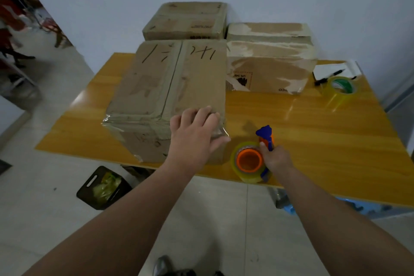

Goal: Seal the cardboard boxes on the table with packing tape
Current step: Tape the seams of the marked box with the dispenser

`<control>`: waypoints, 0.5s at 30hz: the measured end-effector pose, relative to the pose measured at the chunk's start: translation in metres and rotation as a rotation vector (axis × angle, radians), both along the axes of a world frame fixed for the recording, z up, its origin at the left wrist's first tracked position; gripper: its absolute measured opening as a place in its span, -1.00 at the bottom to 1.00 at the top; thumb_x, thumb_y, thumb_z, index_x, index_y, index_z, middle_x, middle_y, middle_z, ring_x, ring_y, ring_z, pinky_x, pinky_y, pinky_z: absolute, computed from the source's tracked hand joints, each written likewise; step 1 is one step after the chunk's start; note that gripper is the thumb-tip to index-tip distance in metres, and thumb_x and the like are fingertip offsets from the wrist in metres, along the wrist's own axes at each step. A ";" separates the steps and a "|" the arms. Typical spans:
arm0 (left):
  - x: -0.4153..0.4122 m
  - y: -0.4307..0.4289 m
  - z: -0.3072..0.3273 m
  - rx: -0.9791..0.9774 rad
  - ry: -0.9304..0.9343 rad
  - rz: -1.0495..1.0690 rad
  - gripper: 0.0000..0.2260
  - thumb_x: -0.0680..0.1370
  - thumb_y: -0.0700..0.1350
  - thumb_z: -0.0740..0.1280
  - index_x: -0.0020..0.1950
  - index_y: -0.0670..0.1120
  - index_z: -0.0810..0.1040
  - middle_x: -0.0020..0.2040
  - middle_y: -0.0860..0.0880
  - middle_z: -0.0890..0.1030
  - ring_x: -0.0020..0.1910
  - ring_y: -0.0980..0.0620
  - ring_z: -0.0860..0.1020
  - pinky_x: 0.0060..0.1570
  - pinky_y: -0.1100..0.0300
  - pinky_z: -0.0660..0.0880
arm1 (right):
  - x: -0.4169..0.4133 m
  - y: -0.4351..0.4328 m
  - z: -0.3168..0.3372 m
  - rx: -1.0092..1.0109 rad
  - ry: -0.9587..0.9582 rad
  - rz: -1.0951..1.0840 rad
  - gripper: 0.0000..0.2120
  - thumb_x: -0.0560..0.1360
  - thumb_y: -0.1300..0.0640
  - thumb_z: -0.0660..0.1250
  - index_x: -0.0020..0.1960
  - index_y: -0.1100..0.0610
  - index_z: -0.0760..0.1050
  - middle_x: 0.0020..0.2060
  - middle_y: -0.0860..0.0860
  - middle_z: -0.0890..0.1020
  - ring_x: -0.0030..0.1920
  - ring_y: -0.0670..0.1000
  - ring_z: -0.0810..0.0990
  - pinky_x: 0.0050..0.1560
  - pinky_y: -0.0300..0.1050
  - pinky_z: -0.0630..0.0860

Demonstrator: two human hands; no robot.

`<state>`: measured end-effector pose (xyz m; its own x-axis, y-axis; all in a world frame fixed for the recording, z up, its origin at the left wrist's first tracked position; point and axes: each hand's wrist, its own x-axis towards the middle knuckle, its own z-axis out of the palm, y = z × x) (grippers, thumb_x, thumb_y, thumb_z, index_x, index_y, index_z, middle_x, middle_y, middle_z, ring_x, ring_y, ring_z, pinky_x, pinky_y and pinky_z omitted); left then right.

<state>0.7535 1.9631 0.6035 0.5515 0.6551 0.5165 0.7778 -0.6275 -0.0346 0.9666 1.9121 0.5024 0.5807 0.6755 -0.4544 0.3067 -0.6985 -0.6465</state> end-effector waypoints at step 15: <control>0.004 -0.014 0.027 -0.167 0.150 0.065 -0.49 0.49 0.31 0.14 0.08 -0.08 0.58 0.16 -0.09 0.59 0.06 -0.22 0.53 -0.04 -0.08 0.43 | -0.055 -0.007 0.072 0.463 1.073 -0.384 -0.49 0.44 -0.01 0.44 0.30 0.10 0.36 -0.21 0.15 0.65 -0.30 0.03 0.64 -0.39 -0.13 0.55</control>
